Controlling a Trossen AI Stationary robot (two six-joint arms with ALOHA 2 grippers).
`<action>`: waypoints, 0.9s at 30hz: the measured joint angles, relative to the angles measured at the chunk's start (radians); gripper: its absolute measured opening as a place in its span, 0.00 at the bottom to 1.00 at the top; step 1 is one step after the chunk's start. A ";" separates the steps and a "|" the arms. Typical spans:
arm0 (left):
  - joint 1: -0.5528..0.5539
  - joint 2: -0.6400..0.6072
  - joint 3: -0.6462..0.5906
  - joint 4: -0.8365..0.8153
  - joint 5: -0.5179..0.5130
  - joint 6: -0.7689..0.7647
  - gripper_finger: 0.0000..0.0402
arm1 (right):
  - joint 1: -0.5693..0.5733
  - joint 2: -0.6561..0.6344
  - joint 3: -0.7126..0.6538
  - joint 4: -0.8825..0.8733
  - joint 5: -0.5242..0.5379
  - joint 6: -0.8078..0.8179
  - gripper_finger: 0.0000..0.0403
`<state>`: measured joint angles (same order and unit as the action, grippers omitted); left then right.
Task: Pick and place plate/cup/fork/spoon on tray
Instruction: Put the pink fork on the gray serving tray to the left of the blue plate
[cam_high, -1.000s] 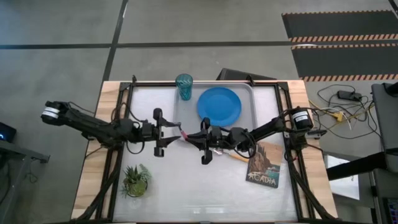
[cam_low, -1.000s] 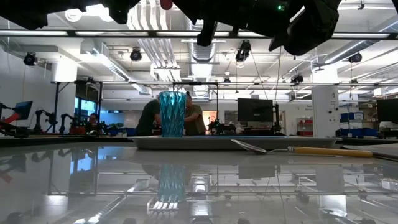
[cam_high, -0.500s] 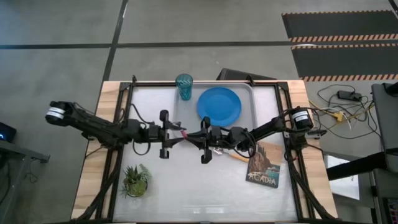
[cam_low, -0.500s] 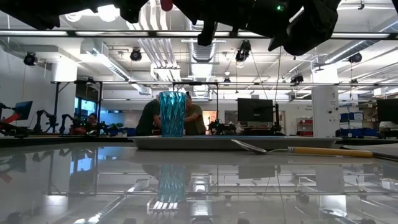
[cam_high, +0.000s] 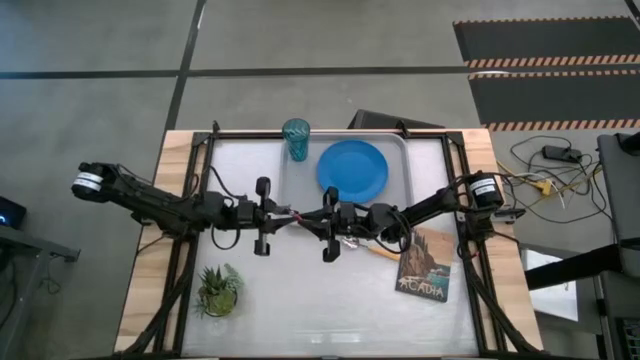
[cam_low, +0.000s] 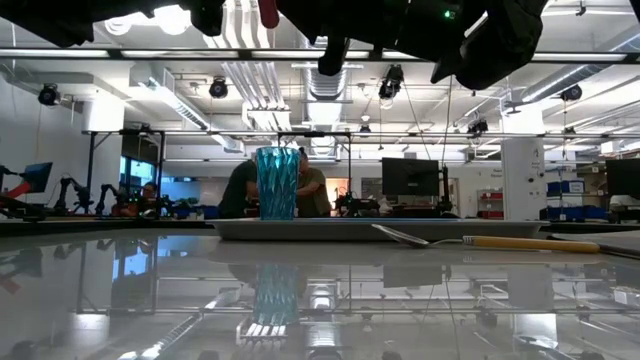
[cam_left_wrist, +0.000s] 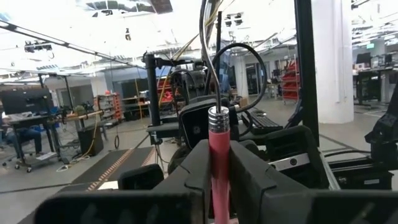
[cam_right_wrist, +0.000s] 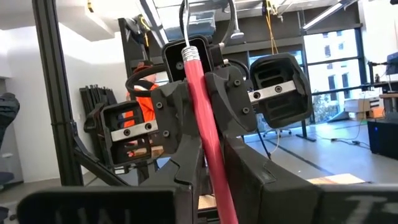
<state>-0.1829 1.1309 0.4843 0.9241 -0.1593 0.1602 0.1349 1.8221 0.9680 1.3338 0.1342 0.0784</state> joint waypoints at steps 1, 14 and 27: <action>0.000 0.000 0.000 -0.001 -0.001 0.002 0.05 | 0.000 0.000 0.000 0.000 0.000 0.003 0.14; 0.000 -0.003 0.000 -0.034 -0.041 0.005 0.05 | -0.004 0.000 0.003 -0.027 0.050 0.034 0.42; -0.001 -0.021 0.000 -0.059 -0.135 0.003 0.04 | -0.004 -0.023 0.003 -0.087 0.101 0.007 0.54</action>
<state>-0.1838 1.1096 0.4839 0.8647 -0.2940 0.1635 0.1307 1.7991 0.9707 1.2473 0.2349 0.0855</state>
